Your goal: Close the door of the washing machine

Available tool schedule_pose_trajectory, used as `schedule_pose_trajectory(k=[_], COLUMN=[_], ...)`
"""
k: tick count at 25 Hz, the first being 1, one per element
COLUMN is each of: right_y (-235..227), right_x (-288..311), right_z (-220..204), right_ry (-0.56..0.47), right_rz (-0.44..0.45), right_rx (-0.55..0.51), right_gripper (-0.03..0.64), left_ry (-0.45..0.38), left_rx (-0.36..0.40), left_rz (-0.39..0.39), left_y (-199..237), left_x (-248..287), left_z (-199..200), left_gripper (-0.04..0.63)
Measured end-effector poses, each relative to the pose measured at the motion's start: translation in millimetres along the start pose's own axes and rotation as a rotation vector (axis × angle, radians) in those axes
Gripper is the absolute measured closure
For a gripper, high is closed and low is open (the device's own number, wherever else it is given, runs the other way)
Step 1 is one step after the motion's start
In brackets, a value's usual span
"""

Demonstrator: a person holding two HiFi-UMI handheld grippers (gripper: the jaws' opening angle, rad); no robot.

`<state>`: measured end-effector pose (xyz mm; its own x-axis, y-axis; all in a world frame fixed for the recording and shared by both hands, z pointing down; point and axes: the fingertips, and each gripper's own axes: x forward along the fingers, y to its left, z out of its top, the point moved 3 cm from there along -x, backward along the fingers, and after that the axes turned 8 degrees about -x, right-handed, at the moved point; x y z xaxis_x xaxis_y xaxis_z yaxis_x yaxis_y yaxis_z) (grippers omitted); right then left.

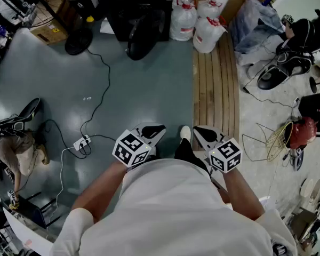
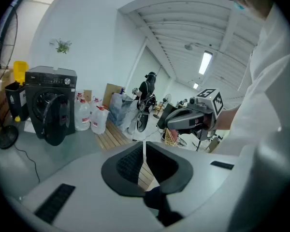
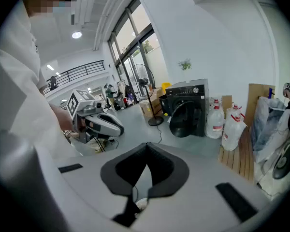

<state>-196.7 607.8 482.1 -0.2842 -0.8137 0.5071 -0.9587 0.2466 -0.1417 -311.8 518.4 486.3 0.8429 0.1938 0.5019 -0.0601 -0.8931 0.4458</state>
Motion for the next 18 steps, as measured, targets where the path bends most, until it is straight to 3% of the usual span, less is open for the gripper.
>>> schedule_pose_trajectory(k=[4, 11, 18], right_y=[-48, -128, -178], right_x=[-15, -32, -17], right_z=[10, 14, 23], right_ry=[0.002, 0.004, 0.006], right_rz=[0.042, 0.133, 0.237], right_rx=[-0.029, -0.051, -0.060], right_gripper=[0.611, 0.611, 0.585], left_ry=[-0.038, -0.081, -0.129], left_rx=[-0.076, -0.095, -0.171], left_rz=[0.048, 0.146, 0.258], left_y=[-9, -13, 3], left_x=[32, 99, 132], left_z=[26, 88, 116], left_gripper=[0.574, 0.572, 0.572])
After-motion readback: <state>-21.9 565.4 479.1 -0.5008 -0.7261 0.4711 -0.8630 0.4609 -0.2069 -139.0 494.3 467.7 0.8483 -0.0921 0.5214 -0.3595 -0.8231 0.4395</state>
